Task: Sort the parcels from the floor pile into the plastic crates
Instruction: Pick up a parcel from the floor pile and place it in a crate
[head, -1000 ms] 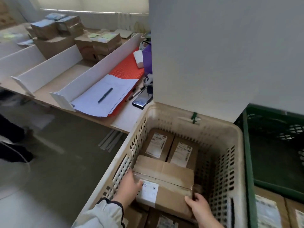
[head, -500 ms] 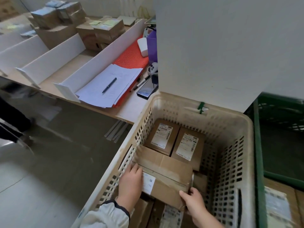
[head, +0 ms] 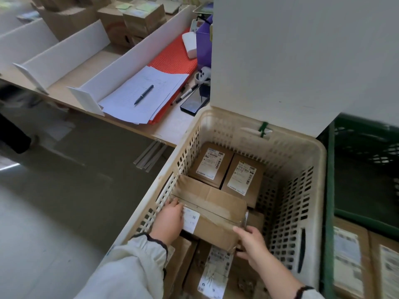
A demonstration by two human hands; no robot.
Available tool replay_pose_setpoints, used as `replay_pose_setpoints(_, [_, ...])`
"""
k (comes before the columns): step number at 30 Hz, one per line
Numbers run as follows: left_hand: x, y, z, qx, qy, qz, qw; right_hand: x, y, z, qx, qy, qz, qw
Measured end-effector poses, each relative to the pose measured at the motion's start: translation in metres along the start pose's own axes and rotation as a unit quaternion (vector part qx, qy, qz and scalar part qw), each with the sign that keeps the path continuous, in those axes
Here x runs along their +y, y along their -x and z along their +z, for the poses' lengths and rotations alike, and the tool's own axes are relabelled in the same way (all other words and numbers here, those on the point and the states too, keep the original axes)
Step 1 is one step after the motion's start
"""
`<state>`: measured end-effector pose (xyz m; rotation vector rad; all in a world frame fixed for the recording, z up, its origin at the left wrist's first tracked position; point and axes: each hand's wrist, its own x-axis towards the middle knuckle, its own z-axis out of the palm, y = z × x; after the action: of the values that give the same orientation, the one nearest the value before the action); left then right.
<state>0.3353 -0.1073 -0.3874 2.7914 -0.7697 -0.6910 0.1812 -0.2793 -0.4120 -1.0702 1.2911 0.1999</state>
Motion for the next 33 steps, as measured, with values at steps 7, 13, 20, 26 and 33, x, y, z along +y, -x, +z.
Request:
replay_pose_setpoints(7, [0.013, 0.022, -0.057, -0.023, 0.033, 0.018, 0.999, -0.048, 0.063, -0.026, 0.014, 0.068, -0.107, 0.992])
replay_pose_setpoints(13, [0.035, 0.04, -0.123, -0.029, 0.017, 0.057, 0.998, -0.084, 0.134, -0.023, 0.007, 0.119, -0.174, 0.977])
replay_pose_setpoints(20, [0.03, 0.059, -0.185, -0.036, 0.036, 0.064, 0.997, -0.102, 0.197, -0.005, 0.01, 0.146, -0.22, 0.964])
replay_pose_setpoints(26, [0.008, 0.074, -0.211, -0.019, 0.071, 0.06, 0.995, -0.111, 0.222, 0.013, 0.005, 0.15, -0.25, 0.957])
replay_pose_setpoints(33, [-0.038, 0.106, -0.221, 0.005, 0.117, 0.024, 0.993, -0.122, 0.238, 0.062, -0.013, 0.27, -0.305, 0.913])
